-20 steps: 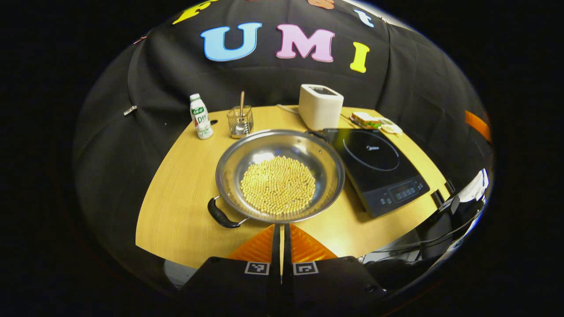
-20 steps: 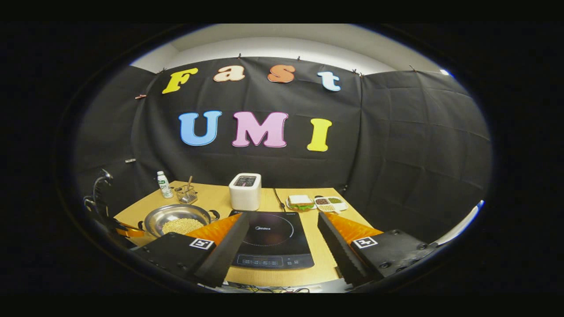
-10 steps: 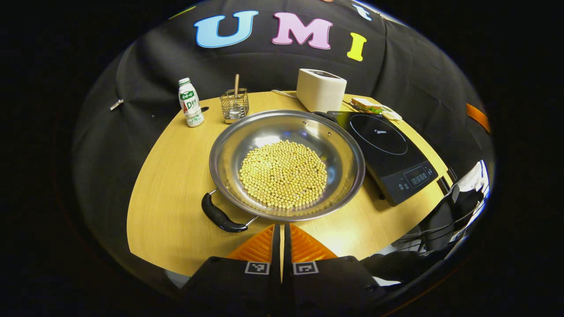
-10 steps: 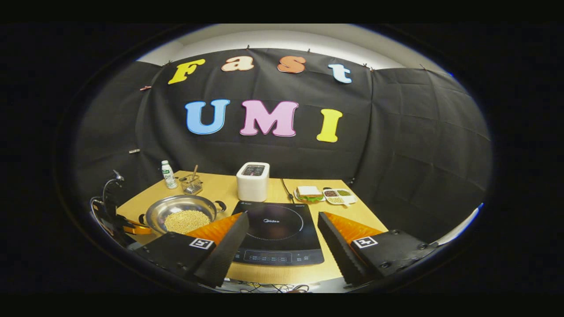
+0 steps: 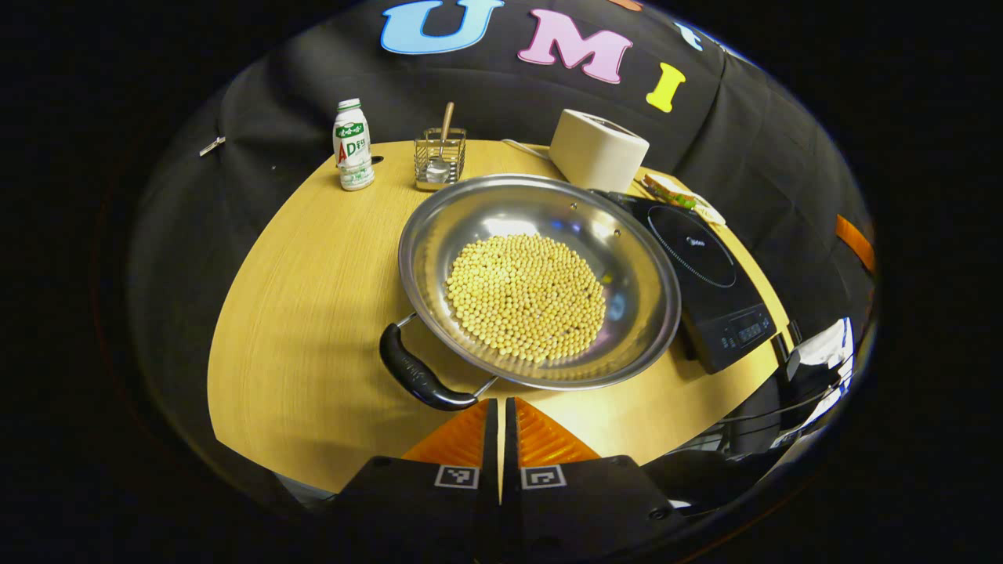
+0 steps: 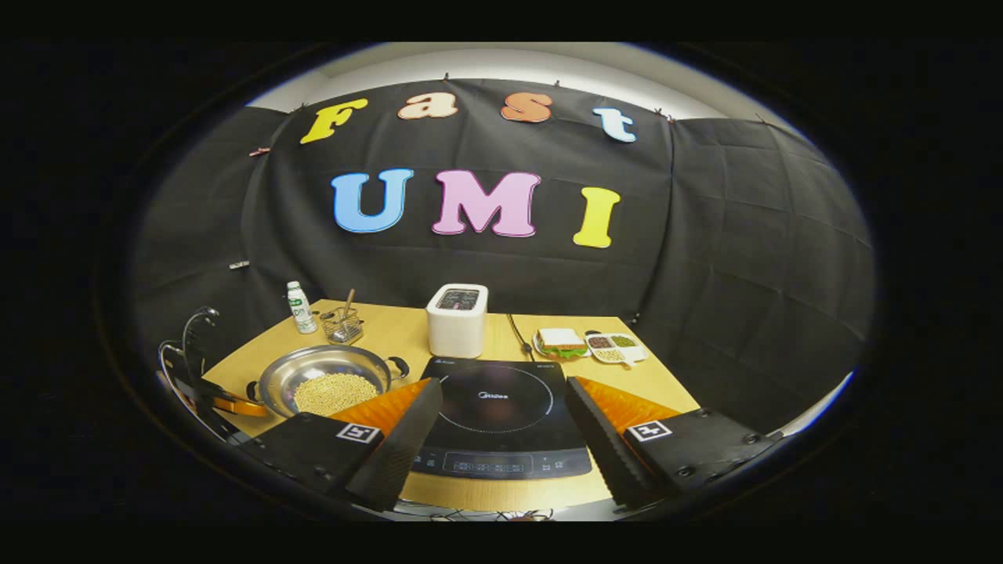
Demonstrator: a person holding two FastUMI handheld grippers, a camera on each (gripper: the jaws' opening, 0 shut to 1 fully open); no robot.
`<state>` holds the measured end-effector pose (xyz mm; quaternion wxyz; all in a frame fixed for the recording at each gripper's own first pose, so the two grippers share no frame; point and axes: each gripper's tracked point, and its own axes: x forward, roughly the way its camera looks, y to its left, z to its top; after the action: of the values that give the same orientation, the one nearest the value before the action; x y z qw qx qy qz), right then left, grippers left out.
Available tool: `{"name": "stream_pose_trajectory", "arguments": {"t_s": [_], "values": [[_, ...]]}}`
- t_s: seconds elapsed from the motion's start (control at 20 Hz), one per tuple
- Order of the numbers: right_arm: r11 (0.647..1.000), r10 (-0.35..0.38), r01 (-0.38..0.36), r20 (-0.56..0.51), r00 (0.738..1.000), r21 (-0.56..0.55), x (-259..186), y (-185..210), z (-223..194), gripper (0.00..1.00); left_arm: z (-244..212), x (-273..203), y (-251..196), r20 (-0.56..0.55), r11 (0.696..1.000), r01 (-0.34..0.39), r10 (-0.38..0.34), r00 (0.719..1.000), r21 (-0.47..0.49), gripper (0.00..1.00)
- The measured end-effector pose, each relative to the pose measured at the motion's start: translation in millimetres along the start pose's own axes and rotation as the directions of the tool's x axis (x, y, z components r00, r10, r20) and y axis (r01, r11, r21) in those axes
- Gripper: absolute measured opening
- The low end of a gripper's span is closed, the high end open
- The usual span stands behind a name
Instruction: First push the handle of the pot to place it horizontally, then grasp the pot with both hands and set it on the induction cooktop.
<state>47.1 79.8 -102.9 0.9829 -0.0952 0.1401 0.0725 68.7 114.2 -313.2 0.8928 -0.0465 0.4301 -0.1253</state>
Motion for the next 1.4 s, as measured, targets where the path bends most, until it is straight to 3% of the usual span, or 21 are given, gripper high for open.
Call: {"name": "stream_pose_trajectory", "arguments": {"t_s": [0.75, 1.1, 1.4], "values": [[1.000, -0.004, 0.005, -0.081, 0.997, 0.013, 26.0, 14.1, -29.5, 0.98, 45.0, 10.0, 67.9, 0.036, 0.993, -0.076, 0.080, 0.996, -0.086, 0.05], [0.996, 0.078, -0.072, -0.130, 0.988, 0.047, 47.4, 56.7, -48.7, 0.99, 64.9, 23.6, 101.3, 0.038, 0.991, -0.127, 0.129, 0.991, -0.042, 0.05], [0.986, 0.154, -0.136, -0.210, 0.965, 0.097, 76.0, 101.7, -76.6, 0.98, 71.9, 24.7, 120.0, 0.043, 0.986, -0.165, 0.166, 0.985, -0.025, 0.05]]}}
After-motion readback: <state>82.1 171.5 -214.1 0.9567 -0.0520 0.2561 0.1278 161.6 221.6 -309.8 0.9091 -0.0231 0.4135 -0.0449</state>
